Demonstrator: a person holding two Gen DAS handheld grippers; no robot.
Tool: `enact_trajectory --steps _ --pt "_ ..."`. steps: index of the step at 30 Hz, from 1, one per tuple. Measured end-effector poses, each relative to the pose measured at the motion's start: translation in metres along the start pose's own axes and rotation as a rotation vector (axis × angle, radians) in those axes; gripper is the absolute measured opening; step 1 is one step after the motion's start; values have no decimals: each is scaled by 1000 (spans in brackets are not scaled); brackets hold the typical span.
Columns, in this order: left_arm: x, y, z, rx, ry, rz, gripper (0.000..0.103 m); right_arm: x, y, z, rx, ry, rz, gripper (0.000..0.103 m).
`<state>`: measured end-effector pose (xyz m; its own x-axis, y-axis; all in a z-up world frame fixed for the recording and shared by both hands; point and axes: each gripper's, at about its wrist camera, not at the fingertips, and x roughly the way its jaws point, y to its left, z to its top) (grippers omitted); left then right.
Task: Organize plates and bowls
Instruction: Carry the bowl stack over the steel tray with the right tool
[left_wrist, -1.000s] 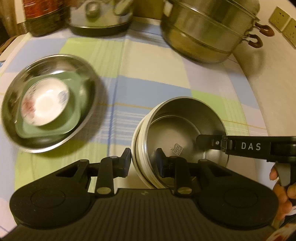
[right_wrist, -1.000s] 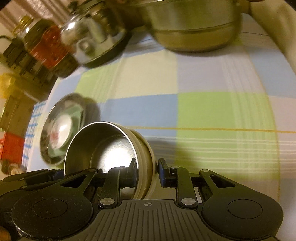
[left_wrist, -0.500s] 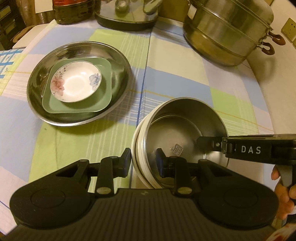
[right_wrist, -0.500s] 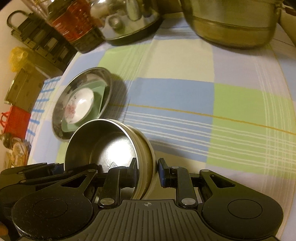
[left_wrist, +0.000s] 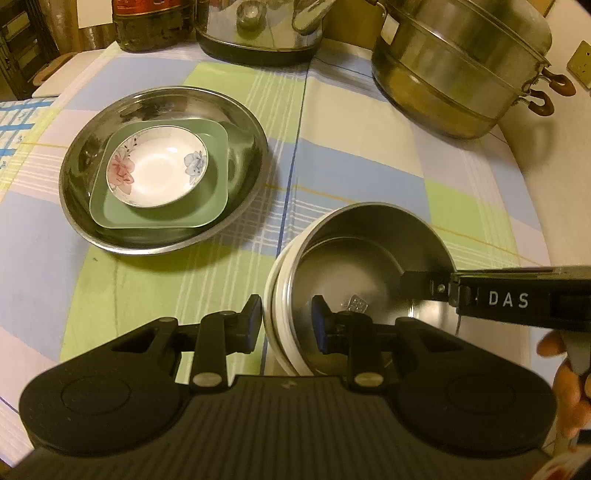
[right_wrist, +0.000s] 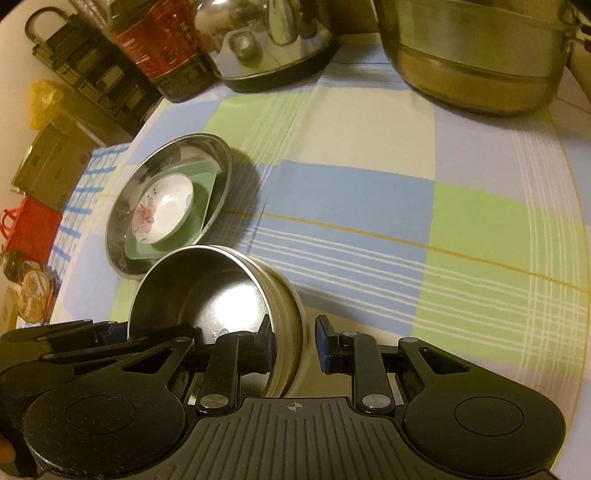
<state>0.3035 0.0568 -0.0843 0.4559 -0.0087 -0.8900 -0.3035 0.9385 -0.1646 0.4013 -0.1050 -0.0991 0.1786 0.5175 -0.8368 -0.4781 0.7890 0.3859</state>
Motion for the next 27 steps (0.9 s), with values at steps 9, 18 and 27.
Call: enact_trajectory --steps 9,18,27 --pt "-2 -8 -5 4 -36 56 23 -2 0 -16 130 -57 -27 23" --pt "-1 -4 -6 5 -50 40 23 -4 -4 -26 256 -108 -33 23" --pt "-1 2 -9 41 -64 -22 23 -6 -2 -37 270 -160 -35 24"
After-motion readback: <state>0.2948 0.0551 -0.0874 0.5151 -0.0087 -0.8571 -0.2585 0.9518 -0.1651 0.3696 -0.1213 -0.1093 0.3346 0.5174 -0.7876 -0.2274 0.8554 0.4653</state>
